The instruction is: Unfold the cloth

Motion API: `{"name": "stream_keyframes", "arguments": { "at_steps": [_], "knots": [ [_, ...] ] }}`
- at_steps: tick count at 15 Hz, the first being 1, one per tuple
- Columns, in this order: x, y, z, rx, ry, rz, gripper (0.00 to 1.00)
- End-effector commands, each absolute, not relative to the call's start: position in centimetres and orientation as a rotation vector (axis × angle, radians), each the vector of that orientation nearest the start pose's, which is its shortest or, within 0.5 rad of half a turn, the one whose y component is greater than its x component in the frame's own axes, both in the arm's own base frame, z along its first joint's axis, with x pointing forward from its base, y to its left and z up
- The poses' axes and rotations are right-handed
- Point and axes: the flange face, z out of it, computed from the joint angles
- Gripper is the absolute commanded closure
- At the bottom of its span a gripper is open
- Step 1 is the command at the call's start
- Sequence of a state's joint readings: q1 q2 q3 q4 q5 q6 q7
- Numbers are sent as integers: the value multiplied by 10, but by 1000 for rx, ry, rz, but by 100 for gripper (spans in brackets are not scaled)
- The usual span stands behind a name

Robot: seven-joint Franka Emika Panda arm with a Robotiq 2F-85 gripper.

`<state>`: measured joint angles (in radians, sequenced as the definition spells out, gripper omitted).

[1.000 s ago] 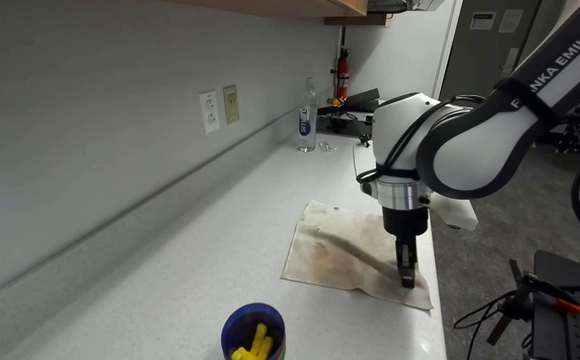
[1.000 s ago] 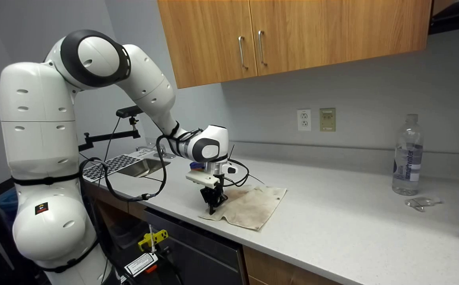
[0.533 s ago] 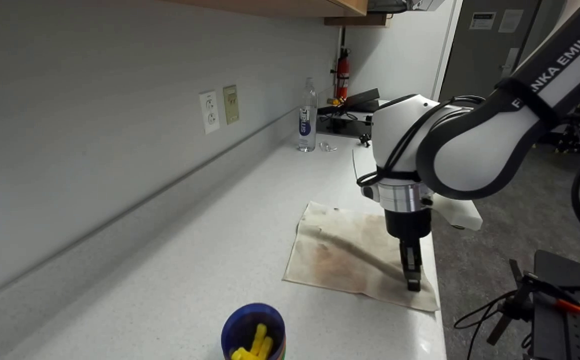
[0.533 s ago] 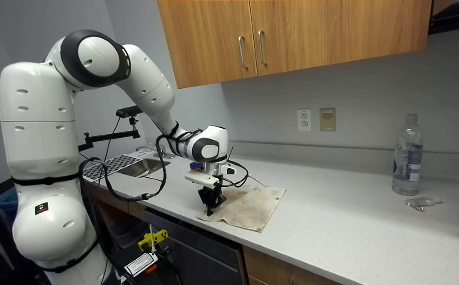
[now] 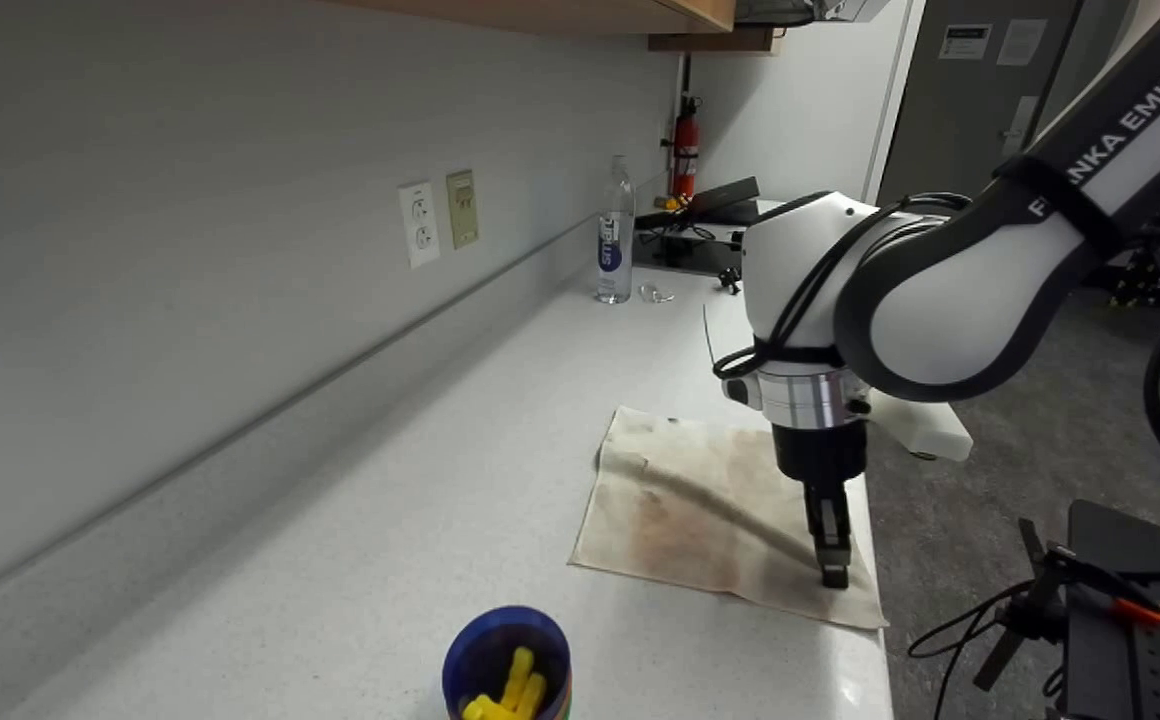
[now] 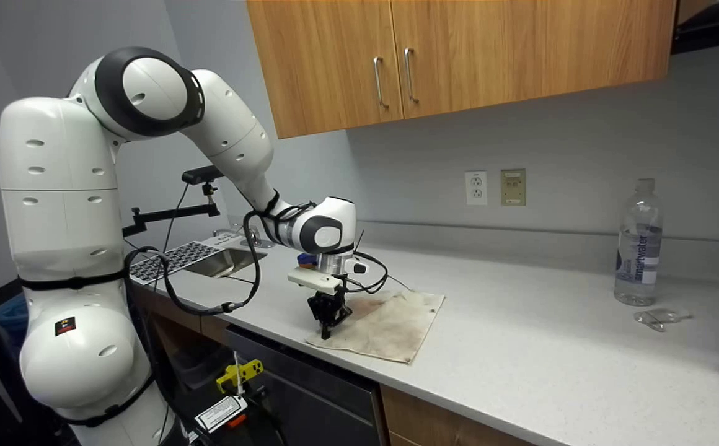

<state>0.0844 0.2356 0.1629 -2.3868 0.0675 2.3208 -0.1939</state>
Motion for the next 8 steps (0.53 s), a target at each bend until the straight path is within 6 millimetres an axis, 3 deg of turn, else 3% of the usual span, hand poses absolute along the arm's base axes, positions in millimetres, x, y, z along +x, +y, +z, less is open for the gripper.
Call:
{"name": "stream_keyframes", "arguments": {
  "at_steps": [1,8],
  "knots": [
    [451,113,215,-2995,-603,458,100],
    [451,102,264,-3064,-690,385,100]
  ]
}}
